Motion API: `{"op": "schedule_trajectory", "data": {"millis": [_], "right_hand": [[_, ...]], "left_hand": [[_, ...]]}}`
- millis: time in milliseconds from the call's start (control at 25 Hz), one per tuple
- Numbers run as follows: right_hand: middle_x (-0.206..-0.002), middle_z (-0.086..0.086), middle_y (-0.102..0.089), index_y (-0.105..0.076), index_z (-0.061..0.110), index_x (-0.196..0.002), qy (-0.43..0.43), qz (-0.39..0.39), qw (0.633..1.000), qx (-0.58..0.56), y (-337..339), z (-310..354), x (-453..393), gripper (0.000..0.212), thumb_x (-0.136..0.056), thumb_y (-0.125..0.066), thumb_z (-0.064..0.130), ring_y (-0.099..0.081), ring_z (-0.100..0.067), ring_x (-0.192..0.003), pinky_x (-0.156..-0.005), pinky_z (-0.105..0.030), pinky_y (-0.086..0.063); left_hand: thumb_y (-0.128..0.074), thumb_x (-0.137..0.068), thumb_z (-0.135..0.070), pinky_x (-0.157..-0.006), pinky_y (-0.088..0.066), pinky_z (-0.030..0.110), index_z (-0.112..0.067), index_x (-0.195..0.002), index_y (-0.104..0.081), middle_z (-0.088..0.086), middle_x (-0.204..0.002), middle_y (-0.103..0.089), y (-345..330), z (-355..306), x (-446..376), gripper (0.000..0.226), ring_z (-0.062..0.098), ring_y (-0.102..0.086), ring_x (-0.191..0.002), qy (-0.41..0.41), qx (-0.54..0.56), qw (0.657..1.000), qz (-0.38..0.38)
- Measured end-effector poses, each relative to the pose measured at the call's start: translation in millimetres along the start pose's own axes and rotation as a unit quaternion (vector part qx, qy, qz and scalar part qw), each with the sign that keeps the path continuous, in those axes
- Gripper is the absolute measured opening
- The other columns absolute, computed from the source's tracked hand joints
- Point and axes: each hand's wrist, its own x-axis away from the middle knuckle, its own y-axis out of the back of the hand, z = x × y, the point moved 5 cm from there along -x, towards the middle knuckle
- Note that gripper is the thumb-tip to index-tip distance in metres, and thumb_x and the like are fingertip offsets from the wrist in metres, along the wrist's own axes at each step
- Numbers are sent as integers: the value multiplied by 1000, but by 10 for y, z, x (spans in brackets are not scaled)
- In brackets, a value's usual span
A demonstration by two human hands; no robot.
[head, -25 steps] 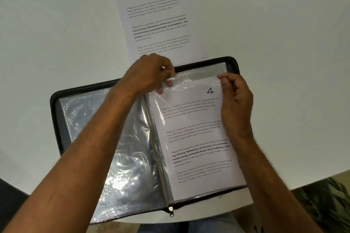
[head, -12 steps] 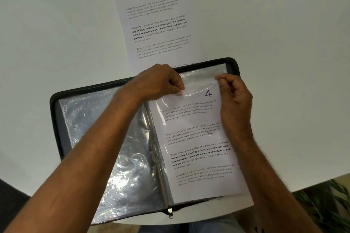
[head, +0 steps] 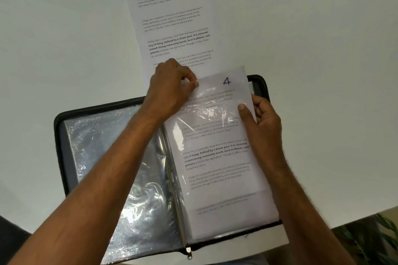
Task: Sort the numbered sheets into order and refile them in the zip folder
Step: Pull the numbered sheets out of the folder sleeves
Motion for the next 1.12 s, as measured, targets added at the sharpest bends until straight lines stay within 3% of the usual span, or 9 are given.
{"op": "schedule_trajectory", "data": {"millis": [160, 280, 480, 600, 680, 760, 920, 1040, 1120], "right_hand": [[-114, 5, -73, -59, 21, -129, -13, 14, 1000, 19, 30, -64, 3, 32, -98, -69, 22, -73, -1, -90, -66, -16, -57], [-114, 4, -73, -59, 21, -129, -15, 14, 999, 40, 46, -116, -4, 32, -98, -69, 22, -73, -2, -91, -68, -17, -58], [-114, 4, -73, -60, 19, -125, -17, -4, 998, 59, 47, -177, -32, 26, -100, -66, 22, -72, 1, -89, -66, -14, -56], [-115, 4, -72, -60, 19, -125, -20, -13, 998, 66, 46, -206, -38, 24, -101, -64, 22, -71, 2, -90, -66, -12, -55], [-116, 4, -72, -60, 19, -125, -20, -16, 997, 71, 42, -218, -39, 25, -101, -64, 23, -71, 1, -90, -66, -12, -55], [-116, 5, -71, -60, 20, -125, -17, -18, 997, 69, 35, -220, -34, 25, -101, -64, 24, -71, 0, -92, -67, -12, -55], [-114, 8, -71, -60, 18, -124, -10, -26, 998, 53, 32, -202, -14, 23, -102, -63, 22, -70, 3, -93, -68, -11, -55], [-110, 13, -70, -59, 17, -123, -15, -30, 999, 21, 36, -177, -14, 21, -103, -60, 16, -69, 11, -88, -66, -7, -52], [-109, 11, -70, -59, 15, -123, -21, -32, 999, 14, 46, -180, -11, 21, -103, -60, 15, -68, 12, -86, -65, -6, -51]], "left_hand": [[-69, -94, -40, -95, -25, 40, -40, -89, -64, -13, -113, -56, 201, -20, -212, 7, 16, -50, -119, 54, 20, 996, -65], [-67, -95, -41, -92, -22, 38, -37, -88, -63, -19, -106, -60, 361, -20, -364, 8, 11, -59, -109, 83, 56, 990, -97], [-72, -90, -48, -91, -23, 37, -34, -91, -71, -22, -92, -65, 551, 74, -382, 14, 1, -57, -96, 110, 101, 978, -144], [-78, -83, -53, -95, -36, 37, -33, -105, -70, -23, -95, -63, 589, 286, -225, 31, 2, -58, -97, 144, 139, 968, -154], [-82, -83, -43, -83, -53, 28, -26, -124, -62, -14, -97, -62, 555, 407, -45, 48, 5, -63, -90, 171, 252, 939, -157], [-81, -87, -30, -72, -56, 17, -20, -131, -58, -2, -98, -66, 463, 482, 151, 51, 9, -71, -87, 197, 320, 916, -140], [-75, -93, -27, -81, -60, 30, -20, -101, -72, -1, -102, -74, 259, 519, 435, 11, 14, -71, -87, 167, 168, 968, -85], [-69, -98, -30, -85, -54, 29, -16, -108, -75, -3, -108, -71, 205, 530, 549, 18, 14, -65, -92, 144, 57, 984, -87], [-66, -100, -27, -83, -51, 18, -15, -113, -75, -3, -111, -71, 236, 508, 544, 20, 10, -64, -91, 142, 60, 983, -101]]}}
